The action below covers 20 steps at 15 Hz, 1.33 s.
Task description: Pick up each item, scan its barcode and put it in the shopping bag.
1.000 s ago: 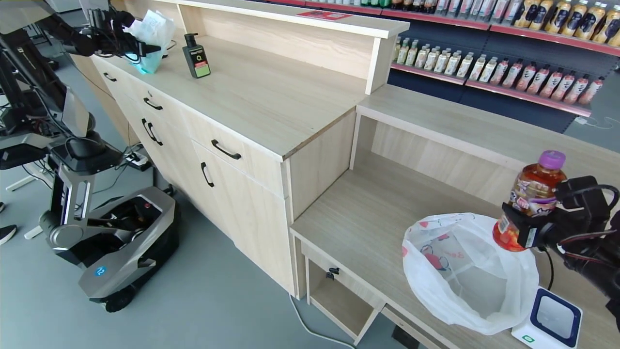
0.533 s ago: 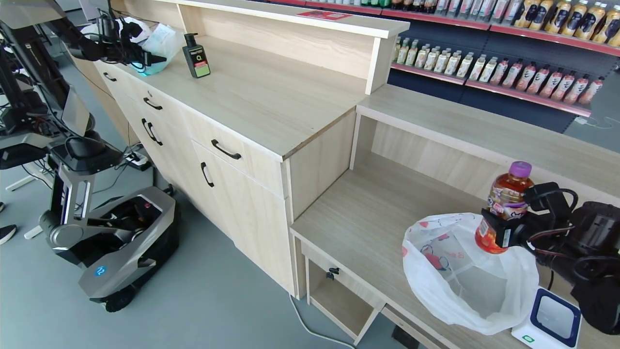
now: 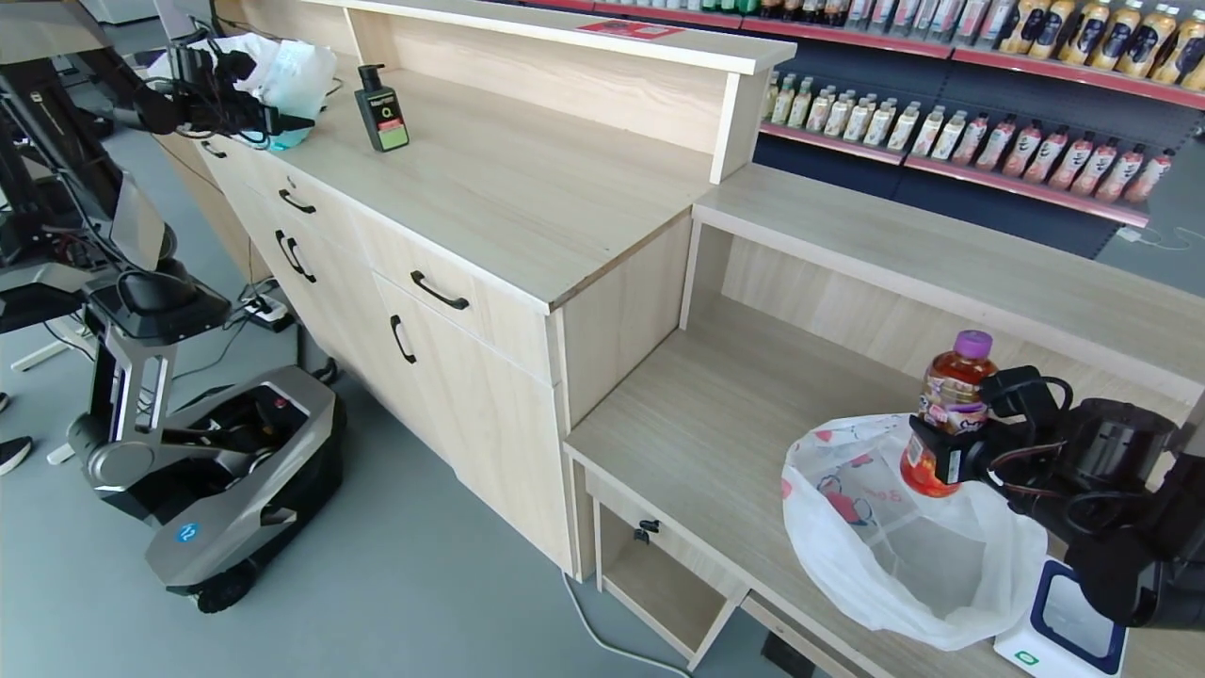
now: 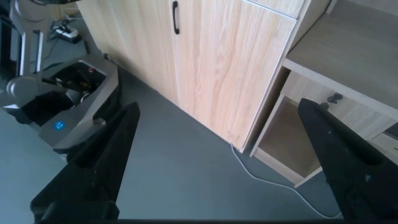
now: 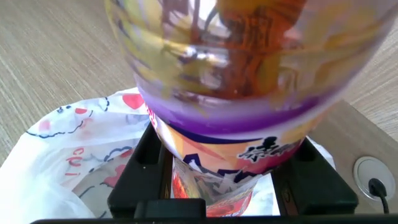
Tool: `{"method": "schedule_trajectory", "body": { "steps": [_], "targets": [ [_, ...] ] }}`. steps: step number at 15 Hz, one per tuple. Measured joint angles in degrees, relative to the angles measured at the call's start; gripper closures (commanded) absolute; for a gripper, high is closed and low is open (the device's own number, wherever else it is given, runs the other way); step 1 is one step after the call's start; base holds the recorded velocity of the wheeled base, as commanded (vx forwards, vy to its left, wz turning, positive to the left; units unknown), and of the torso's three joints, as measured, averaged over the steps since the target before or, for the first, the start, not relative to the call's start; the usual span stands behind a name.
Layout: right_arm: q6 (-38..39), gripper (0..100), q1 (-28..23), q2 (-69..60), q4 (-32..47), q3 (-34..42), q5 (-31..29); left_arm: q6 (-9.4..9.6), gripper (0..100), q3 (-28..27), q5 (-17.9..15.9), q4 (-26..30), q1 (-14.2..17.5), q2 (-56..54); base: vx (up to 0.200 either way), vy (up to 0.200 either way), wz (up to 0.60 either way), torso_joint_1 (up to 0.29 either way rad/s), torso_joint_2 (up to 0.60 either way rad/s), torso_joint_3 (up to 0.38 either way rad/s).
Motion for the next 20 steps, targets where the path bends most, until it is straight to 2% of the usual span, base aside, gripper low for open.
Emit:
{"method": "schedule_trajectory", "body": {
  "steps": [14, 20],
  "targets": [
    [-0.07, 100, 1.04, 13.98, -0.02, -15.88, 2.06, 0.02, 0, 0.00, 0.00, 0.00, 0.00, 0.00, 0.000, 0.000, 0.00, 0.000, 0.00, 0.000],
    [-0.11, 100, 1.84, 16.69, -0.38, -18.20, 2.90, 0.00, 0, 0.00, 0.00, 0.00, 0.00, 0.00, 0.000, 0.000, 0.00, 0.000, 0.00, 0.000]
  ]
}}
